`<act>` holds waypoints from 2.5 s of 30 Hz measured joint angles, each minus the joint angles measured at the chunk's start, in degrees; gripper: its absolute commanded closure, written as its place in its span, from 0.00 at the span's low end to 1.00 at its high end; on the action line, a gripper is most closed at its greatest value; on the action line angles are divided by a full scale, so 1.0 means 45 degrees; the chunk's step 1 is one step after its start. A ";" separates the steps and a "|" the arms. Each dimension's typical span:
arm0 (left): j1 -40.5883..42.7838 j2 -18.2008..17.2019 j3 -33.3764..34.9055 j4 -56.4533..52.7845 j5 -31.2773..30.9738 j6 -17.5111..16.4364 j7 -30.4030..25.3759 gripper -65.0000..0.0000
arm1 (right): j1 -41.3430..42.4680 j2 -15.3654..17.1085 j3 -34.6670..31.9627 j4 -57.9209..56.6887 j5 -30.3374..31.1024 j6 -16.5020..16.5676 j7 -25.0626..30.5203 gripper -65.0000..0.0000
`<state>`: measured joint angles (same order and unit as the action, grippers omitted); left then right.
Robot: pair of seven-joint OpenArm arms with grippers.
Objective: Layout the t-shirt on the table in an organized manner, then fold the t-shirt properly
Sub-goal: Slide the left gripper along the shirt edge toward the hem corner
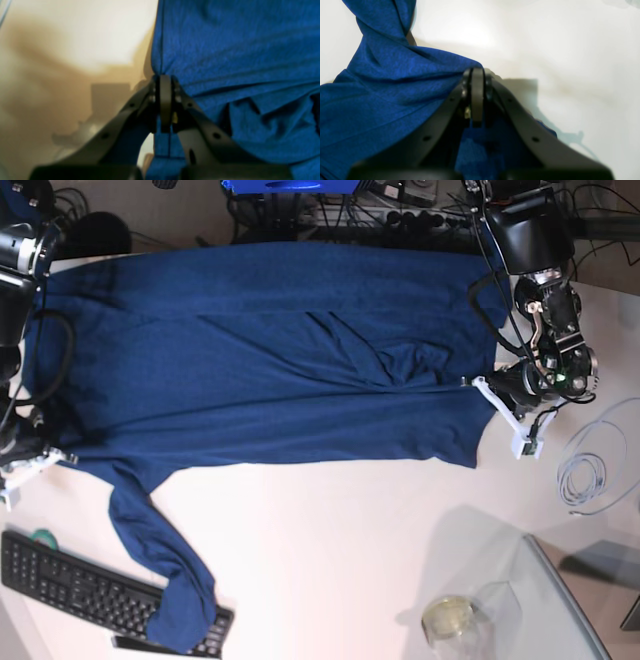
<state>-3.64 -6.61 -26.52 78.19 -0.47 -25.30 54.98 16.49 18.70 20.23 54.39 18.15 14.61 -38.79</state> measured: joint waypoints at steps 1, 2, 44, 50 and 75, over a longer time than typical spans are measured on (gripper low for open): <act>-0.0005 0.0097 -0.0335 0.0160 -0.0044 -0.0019 0.0058 1.00 | -0.0005 -0.0005 0.0000 0.0000 -0.0005 0.0000 -0.0005 1.00; -0.0010 0.0155 -0.0699 0.0393 -0.0049 -0.0005 0.0112 1.00 | 0.0000 -0.0010 0.0000 0.0000 -0.0015 0.0000 -0.0015 1.00; -0.2973 0.0277 0.0180 -0.2637 0.0092 0.0058 -0.0053 0.42 | 0.0005 -0.0204 0.0005 -0.0005 -0.0029 0.0000 0.0024 1.00; -0.3366 0.0253 0.0165 -0.3997 0.0102 0.0063 -0.0996 0.42 | 0.0000 -0.0209 0.0005 -0.0005 -0.0029 0.0000 0.0019 1.00; -0.4760 -0.0015 0.0141 -0.8286 0.0010 0.1647 -0.4167 0.95 | -0.0005 -0.0204 0.0005 -0.0005 -0.0039 0.0000 0.0015 1.00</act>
<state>-25.06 -6.68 -25.89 40.91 -0.43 -17.89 36.23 16.47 17.78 20.25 54.37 17.98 14.61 -38.72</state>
